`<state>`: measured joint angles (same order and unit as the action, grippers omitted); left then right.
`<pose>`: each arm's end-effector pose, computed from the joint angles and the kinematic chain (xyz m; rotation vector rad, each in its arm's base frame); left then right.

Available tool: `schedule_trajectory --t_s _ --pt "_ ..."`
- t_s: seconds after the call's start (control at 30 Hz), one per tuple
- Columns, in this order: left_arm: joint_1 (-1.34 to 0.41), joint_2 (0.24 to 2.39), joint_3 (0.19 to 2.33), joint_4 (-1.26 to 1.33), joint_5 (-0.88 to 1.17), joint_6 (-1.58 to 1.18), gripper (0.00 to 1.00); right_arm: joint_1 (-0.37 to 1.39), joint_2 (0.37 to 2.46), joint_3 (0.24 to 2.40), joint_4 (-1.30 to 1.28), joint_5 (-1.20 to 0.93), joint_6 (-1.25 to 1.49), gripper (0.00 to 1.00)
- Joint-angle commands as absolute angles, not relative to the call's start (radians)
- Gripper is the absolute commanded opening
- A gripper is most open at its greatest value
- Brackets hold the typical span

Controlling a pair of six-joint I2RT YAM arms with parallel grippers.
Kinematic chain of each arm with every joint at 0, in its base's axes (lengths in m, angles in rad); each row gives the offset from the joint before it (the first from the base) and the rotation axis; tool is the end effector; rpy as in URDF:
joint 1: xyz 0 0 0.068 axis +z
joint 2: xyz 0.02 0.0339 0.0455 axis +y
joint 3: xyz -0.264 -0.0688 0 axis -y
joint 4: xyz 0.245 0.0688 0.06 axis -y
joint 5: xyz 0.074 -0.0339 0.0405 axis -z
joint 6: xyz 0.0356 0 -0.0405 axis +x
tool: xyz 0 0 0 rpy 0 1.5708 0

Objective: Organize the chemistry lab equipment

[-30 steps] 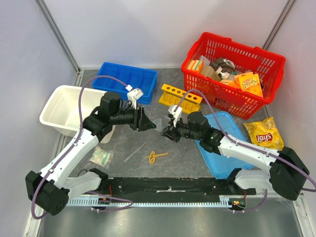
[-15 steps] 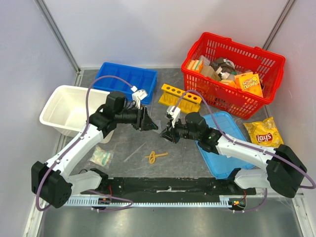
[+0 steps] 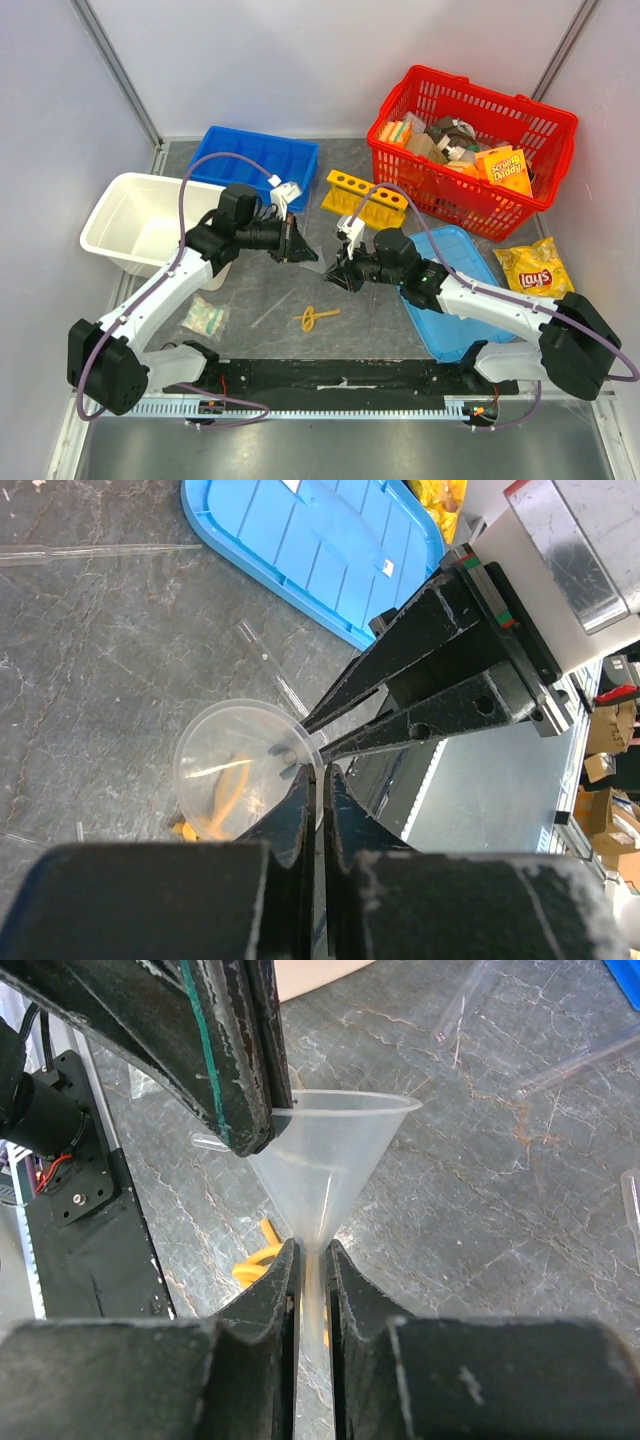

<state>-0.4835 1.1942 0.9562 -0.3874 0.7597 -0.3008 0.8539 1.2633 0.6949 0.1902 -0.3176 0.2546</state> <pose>0.2153 -0.1408 0.3011 0.6581 2.1836 -1.2611 0.1750 0.2177 0.2440 -0.8237 1.9061 1.0185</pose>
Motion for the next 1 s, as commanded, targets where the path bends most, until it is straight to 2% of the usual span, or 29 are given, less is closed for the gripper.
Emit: schedule_trajectory --t_s 0.0,0.03,0.27,0.3,0.33,0.43,0.6,0.73,0.83,0.97 --pt "-0.486 1.184 0.980 -0.403 0.752 -0.287 0.02 0.856 1.252 0.759 0.203 -0.235 0.293 0.27" --pt "-0.485 1.178 0.991 -0.414 0.730 -0.285 0.02 0.854 1.244 0.764 0.183 -0.200 0.304 0.33" --pt "-0.483 1.102 1.091 -0.469 0.536 -0.290 0.02 0.854 1.112 0.782 0.075 -0.111 0.341 0.57" --pt "-0.483 1.089 1.109 -0.480 0.488 -0.290 0.02 0.854 1.092 0.787 0.057 -0.097 0.344 0.64" --pt "-0.485 1.082 1.127 -0.498 0.429 -0.285 0.02 0.854 1.066 0.793 0.043 -0.081 0.345 0.77" --pt "-0.482 1.051 1.192 -0.554 0.222 -0.269 0.02 0.854 0.997 0.801 0.003 -0.043 0.342 0.98" --pt "-0.471 1.022 1.267 -0.635 -0.245 -0.238 0.02 0.854 0.914 0.790 -0.035 0.023 0.336 0.98" --pt "-0.413 1.049 1.289 -0.686 -0.525 -0.209 0.02 0.854 0.899 0.779 -0.055 0.051 0.336 0.98" --pt "-0.287 1.080 1.270 -0.710 -0.558 -0.228 0.02 0.854 0.894 0.781 -0.074 0.043 0.336 0.98" --pt "-0.100 1.081 1.198 -0.680 -0.445 -0.288 0.02 0.854 0.881 0.776 -0.090 0.041 0.319 0.98"
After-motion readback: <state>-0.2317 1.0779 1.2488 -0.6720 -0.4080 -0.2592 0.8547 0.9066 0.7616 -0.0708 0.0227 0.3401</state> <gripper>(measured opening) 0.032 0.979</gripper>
